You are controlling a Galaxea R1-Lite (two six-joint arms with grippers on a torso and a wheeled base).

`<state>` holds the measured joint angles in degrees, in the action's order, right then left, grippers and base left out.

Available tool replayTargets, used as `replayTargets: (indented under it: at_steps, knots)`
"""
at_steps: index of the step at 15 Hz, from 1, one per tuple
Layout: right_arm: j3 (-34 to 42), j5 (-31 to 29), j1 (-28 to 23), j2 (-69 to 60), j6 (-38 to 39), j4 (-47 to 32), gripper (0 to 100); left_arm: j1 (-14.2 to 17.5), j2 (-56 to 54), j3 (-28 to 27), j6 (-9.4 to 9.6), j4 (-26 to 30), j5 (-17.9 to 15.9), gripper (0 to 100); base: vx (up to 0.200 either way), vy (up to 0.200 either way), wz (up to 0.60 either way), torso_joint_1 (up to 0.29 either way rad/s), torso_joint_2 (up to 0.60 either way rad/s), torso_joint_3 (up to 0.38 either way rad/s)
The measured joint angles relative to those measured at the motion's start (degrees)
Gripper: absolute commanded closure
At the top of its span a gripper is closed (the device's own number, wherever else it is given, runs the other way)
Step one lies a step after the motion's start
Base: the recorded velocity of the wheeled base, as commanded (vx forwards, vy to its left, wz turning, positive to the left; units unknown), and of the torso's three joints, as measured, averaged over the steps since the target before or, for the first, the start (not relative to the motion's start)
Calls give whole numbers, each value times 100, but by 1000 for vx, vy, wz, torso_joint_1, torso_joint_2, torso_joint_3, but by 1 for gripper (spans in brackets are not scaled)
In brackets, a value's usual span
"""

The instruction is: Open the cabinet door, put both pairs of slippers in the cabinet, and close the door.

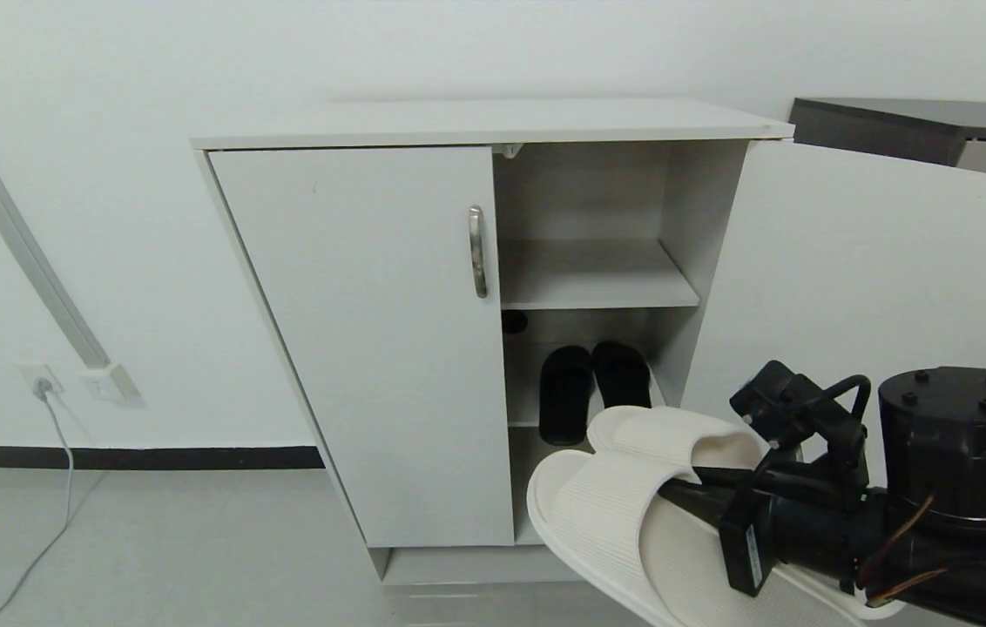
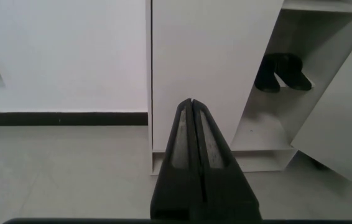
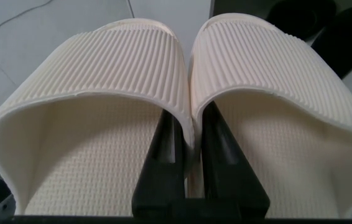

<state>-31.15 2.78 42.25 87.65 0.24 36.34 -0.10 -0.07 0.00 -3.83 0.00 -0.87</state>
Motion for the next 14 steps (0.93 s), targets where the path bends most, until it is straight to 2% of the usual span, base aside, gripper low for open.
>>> replayTargets:
  at_steps: [3, 7, 10, 14]
  knots:
    - [9, -24, -11, 146, 0, 184, 100, 0, 0, 0, -9, -7, 5, 100, 0, 0, 0, -1, 95, 92]
    - [-29, -524, -9, 441, 2, 345, 100, 0, 0, 0, -20, -7, 9, 100, 0, 0, 0, 0, 0, 0]
    - [-400, -1679, 199, 872, 205, 490, 100, 0, 0, 0, -20, -7, 9, 100, 0, 0, 0, 0, 0, 0]
    - [-1560, -3822, 553, 2083, 994, 450, 100, 0, 0, 0, -20, -7, 9, 100, 0, 0, 0, 0, 0, 0]
